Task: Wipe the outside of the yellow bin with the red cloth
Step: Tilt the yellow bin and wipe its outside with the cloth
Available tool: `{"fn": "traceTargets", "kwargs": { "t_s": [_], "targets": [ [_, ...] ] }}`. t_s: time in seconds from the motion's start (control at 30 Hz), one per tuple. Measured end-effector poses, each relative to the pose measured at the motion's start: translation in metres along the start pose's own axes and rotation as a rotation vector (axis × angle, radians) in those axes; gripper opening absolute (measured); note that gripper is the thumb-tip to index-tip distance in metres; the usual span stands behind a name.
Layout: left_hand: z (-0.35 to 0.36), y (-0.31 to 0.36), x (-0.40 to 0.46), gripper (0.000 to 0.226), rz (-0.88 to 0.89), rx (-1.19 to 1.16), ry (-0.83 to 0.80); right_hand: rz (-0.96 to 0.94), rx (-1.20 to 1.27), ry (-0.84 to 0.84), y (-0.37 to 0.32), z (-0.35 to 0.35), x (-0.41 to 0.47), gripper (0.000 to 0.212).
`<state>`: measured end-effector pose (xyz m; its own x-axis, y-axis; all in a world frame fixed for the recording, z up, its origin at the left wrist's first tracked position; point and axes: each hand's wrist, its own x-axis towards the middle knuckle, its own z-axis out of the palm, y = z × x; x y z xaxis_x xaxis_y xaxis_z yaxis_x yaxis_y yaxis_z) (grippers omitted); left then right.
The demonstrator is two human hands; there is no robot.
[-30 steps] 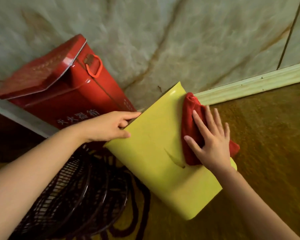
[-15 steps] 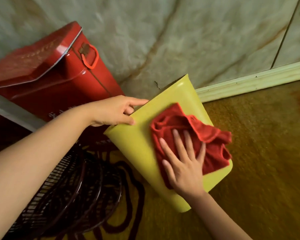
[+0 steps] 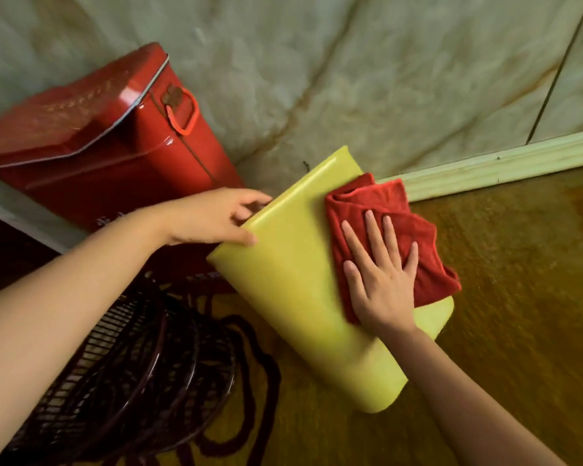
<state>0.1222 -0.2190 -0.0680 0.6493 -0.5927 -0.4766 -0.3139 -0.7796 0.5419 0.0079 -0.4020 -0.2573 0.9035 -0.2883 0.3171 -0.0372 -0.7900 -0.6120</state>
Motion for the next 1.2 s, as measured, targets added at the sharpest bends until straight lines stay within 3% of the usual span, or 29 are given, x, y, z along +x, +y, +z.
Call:
{"fn": "traceTargets", "kwargs": {
  "t_s": [0.07, 0.13, 0.27, 0.37, 0.43, 0.5, 0.6, 0.67, 0.77, 0.93, 1.0, 1.1, 1.2],
  "targets": [
    [-0.002, -0.023, -0.023, 0.035, -0.075, 0.114, -0.030, 0.057, -0.001, -0.042, 0.017, 0.001, -0.005, 0.052],
    [0.006, -0.039, -0.037, 0.006, -0.073, 0.062, 0.016, 0.069, -0.001, -0.072, 0.022, 0.001, -0.008, 0.053],
    [0.019, -0.033, -0.036, 0.012, -0.012, 0.087, 0.219, 0.125, 0.058, -0.082, -0.003, -0.006, -0.011, 0.056],
    [0.016, -0.011, -0.026, 0.035, 0.023, 0.027, 0.313, -0.009, 0.156, -0.098, -0.051, -0.018, -0.026, 0.059],
    [0.018, 0.010, -0.016, 0.026, 0.067, 0.025, 0.367, -0.087, 0.165, -0.093, -0.078, -0.024, -0.041, 0.057],
    [0.019, 0.031, -0.009, 0.010, 0.142, -0.058, 0.276, -0.089, 0.062, -0.015, -0.080, -0.027, -0.052, 0.056],
    [0.016, 0.038, -0.011, 0.062, 0.208, -0.004, -0.039, -0.041, 0.019, 0.037, -0.049, -0.033, -0.048, 0.058],
    [0.012, 0.027, -0.016, 0.069, 0.187, 0.108, 0.013, 0.028, 0.097, -0.015, -0.025, -0.037, -0.037, 0.059],
    [0.014, 0.025, -0.016, 0.058, 0.157, 0.052, 0.147, 0.107, 0.252, -0.052, 0.001, -0.041, -0.021, 0.057],
    [0.016, 0.091, 0.026, 0.040, 0.261, 0.092, 0.244, 0.118, 0.483, -0.001, 0.007, -0.080, 0.006, 0.050],
    [0.021, 0.126, 0.047, 0.032, 0.327, 0.083, 0.245, 0.064, 0.397, 0.121, 0.000, -0.092, 0.009, 0.053],
    [0.032, 0.163, 0.069, 0.024, 0.400, 0.113, 0.232, 0.022, 0.081, 0.326, -0.002, -0.096, 0.007, 0.057],
    [0.026, 0.150, 0.068, 0.029, 0.427, 0.170, 0.134, 0.004, 0.030, 0.348, 0.023, -0.100, 0.012, 0.055]
  ]
}}
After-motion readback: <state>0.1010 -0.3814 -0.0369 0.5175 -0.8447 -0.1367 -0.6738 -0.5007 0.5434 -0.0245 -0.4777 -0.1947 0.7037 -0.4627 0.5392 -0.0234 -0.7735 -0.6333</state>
